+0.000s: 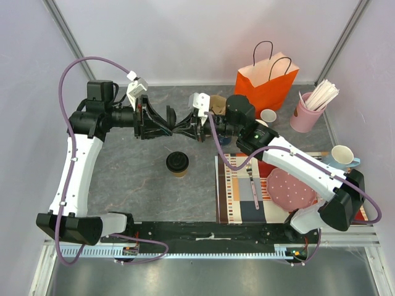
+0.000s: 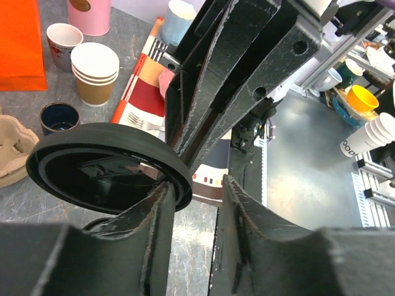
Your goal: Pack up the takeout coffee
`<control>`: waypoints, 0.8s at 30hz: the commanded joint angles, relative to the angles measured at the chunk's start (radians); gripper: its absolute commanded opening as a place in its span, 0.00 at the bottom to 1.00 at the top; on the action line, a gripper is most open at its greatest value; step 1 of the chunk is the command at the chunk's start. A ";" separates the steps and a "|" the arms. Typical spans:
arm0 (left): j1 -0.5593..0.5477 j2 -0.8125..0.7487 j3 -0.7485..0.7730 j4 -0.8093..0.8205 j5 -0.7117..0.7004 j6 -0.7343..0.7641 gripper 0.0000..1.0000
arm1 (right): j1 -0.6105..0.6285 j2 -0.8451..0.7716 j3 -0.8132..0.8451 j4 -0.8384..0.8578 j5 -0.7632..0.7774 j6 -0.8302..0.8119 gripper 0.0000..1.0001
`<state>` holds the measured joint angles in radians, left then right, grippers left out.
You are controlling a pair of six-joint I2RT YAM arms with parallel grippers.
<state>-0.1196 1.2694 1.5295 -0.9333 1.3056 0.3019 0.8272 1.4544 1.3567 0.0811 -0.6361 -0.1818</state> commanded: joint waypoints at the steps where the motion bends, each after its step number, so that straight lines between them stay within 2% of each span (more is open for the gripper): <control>1: -0.008 -0.005 0.003 0.080 -0.023 -0.072 0.45 | 0.000 0.014 -0.007 -0.079 0.070 -0.019 0.00; 7: -0.008 -0.007 0.003 0.102 -0.147 -0.090 0.57 | -0.005 0.034 0.015 -0.179 0.182 -0.031 0.00; 10: -0.006 -0.007 -0.006 0.132 -0.317 -0.138 0.61 | -0.005 0.044 0.028 -0.243 0.236 -0.044 0.00; 11: -0.008 0.001 -0.011 0.136 -0.429 -0.145 0.62 | -0.005 0.052 0.032 -0.262 0.284 -0.048 0.00; 13: -0.008 0.010 -0.028 0.136 -0.506 -0.138 0.62 | -0.007 0.061 0.044 -0.318 0.331 -0.061 0.00; 20: -0.006 0.016 -0.092 0.175 -0.580 -0.129 0.62 | -0.011 0.132 0.097 -0.454 0.492 -0.065 0.00; 24: -0.006 0.007 -0.104 0.175 -0.660 -0.113 0.63 | -0.011 0.198 0.148 -0.627 0.579 -0.065 0.00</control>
<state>-0.1253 1.2911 1.4303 -0.8043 0.7525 0.2043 0.8196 1.6039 1.4269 -0.3729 -0.1818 -0.2348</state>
